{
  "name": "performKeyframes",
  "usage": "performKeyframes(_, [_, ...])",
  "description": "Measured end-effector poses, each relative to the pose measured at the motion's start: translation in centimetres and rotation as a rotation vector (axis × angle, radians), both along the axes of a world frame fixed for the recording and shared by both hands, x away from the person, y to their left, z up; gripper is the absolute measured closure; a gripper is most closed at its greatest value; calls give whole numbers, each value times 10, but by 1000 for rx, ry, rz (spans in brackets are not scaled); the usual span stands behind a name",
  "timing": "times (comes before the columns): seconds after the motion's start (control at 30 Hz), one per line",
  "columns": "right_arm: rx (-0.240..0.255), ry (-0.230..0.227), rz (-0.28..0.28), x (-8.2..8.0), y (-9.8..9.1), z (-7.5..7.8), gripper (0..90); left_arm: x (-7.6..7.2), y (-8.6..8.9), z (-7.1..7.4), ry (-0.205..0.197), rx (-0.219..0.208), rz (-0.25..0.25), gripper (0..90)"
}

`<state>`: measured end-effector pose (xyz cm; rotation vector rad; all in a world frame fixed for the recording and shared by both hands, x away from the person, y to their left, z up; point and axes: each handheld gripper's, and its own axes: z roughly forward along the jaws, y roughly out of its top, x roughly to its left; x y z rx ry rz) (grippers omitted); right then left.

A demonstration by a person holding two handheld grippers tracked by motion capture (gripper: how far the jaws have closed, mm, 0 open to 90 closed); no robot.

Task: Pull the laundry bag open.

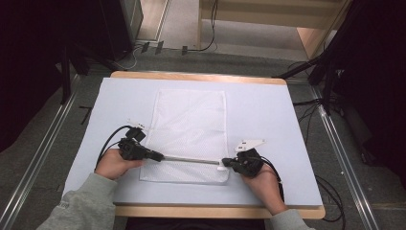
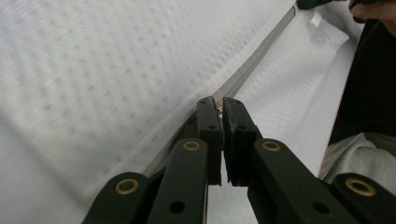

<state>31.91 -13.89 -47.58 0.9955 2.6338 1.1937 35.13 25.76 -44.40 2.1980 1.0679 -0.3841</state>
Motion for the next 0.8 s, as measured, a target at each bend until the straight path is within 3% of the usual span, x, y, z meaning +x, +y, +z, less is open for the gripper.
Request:
performKeyframes(0.1, [7,5,0,1,0,0,900,-4,6,0,-7,-8,-16,881])
performKeyframes(0.2, [-4,1,14,1,2,0,900,-7,8,1,-11,-7,2,881])
performKeyframes(0.3, [-5,8,25,4,3,1,900,-7,18,-2,37,-11,53,882])
performKeyframes(0.37, [-15,10,26,4,4,1,900,-10,21,-2,25,24,62,883])
performKeyframes(0.53, [-18,16,27,4,4,2,900,-14,46,0,4,42,130,883])
performKeyframes(0.57, [-21,12,32,4,4,2,900,-14,50,0,14,29,139,883])
performKeyframes(0.67, [-16,12,42,5,4,2,900,-18,52,0,-18,52,132,883])
performKeyframes(0.8, [-14,21,49,7,4,2,900,-21,52,0,-27,23,140,880])
